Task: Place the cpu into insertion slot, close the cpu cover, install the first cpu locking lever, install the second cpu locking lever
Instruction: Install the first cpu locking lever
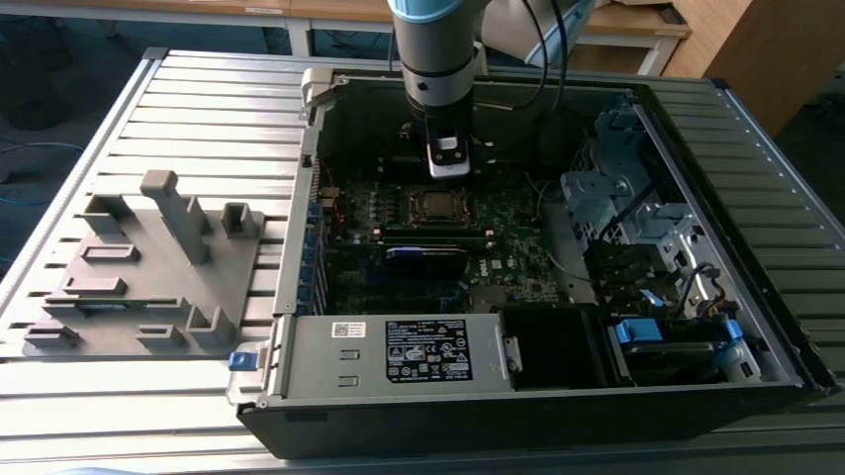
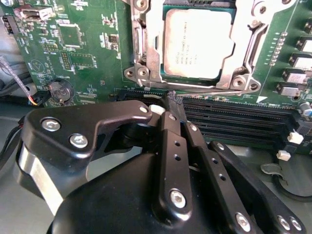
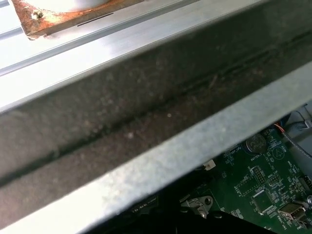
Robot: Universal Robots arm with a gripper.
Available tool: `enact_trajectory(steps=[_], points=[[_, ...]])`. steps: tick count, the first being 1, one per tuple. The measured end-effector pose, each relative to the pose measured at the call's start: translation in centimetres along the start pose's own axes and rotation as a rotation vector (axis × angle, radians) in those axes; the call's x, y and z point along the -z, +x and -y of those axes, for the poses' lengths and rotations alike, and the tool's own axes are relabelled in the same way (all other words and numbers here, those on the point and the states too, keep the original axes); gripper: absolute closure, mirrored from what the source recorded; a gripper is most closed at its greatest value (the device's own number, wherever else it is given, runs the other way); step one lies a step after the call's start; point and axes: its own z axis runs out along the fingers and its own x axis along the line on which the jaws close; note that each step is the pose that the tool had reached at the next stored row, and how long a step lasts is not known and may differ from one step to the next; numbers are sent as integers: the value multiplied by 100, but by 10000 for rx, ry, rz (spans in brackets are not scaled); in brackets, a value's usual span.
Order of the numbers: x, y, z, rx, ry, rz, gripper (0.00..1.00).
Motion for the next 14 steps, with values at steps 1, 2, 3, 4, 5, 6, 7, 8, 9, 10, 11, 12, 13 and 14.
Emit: enact_trajectory(steps=[1,2,3,4,5,6,7,8,9,10,11,12,13,14], points=[[0,0,0,-1,0,0,89],[0,0,0,0,0,1,89],[0,0,0,0,0,1,89],[0,0,0,0,0,2,89],[0,0,0,7,-2,2,89],[-1,1,1,22,-4,-1,89],[-2,1,1,39,-4,-4,89],[-3,0,1,57,-6,-9,89],[-4,-2,2,75,-7,-13,89],[-6,-3,1,90,-9,-16,89],[-7,-5,1,104,-8,-19,89],[-8,-5,1,114,-6,-19,89],[-8,-5,1,119,-4,-20,89],[-8,-5,1,120,-3,-19,89]])
